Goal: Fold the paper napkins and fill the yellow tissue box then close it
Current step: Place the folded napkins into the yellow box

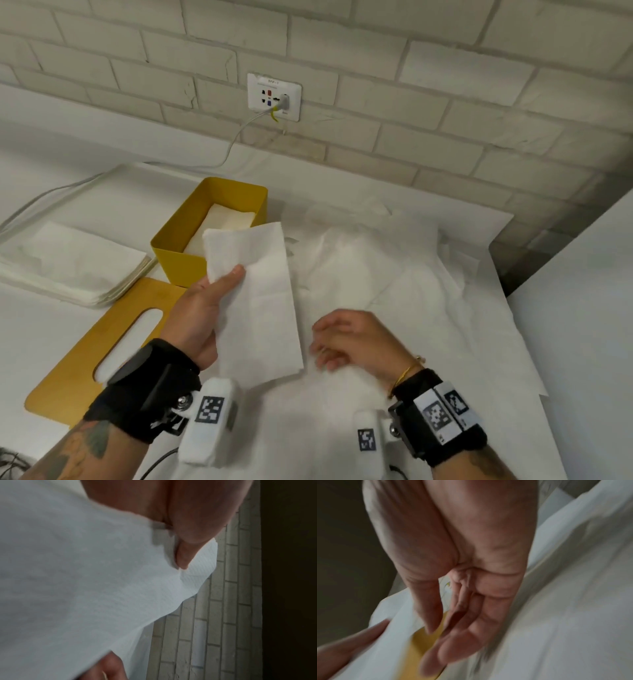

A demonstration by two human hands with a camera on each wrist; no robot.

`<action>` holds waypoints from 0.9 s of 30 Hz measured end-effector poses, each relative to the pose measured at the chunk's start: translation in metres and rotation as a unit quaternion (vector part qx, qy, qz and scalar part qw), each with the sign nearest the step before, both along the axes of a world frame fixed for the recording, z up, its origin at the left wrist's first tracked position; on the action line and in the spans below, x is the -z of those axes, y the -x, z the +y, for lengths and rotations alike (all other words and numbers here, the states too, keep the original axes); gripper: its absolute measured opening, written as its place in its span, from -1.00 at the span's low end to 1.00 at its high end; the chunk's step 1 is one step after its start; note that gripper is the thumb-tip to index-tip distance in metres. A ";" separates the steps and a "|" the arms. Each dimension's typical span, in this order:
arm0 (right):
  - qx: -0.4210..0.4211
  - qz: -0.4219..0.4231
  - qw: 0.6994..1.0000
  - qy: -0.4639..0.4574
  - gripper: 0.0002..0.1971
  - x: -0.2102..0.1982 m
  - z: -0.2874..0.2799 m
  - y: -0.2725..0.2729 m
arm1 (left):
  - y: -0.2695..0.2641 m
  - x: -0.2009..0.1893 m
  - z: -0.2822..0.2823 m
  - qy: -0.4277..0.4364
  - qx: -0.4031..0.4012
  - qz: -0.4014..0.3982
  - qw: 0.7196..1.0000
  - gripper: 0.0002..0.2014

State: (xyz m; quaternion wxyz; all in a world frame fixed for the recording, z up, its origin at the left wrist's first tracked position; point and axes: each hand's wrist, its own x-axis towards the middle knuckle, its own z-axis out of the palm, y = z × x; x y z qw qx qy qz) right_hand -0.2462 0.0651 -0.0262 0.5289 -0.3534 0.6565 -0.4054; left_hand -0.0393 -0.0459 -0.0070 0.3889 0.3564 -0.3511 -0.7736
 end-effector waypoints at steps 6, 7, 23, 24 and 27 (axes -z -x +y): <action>0.375 -0.050 0.926 -0.013 -0.70 -0.009 -0.022 0.068 | 0.001 0.004 0.008 -0.023 0.020 0.007 1.000 -0.74; 0.380 -0.062 0.923 -0.023 -0.69 -0.005 -0.027 0.072 | 0.003 0.005 0.010 -0.027 0.024 0.006 0.999 -0.72; 0.136 -0.027 0.935 0.325 -0.50 -0.100 0.002 0.002 | 0.024 0.015 0.019 -0.125 0.038 -0.025 0.991 -0.58; 0.126 -0.084 0.931 0.332 -0.44 -0.102 0.005 -0.003 | 0.025 0.014 0.021 -0.128 0.044 -0.022 0.991 -0.60; 0.135 -0.078 0.951 0.265 -0.44 -0.082 0.005 -0.016 | 0.028 0.012 0.024 -0.122 0.078 -0.012 0.989 -0.69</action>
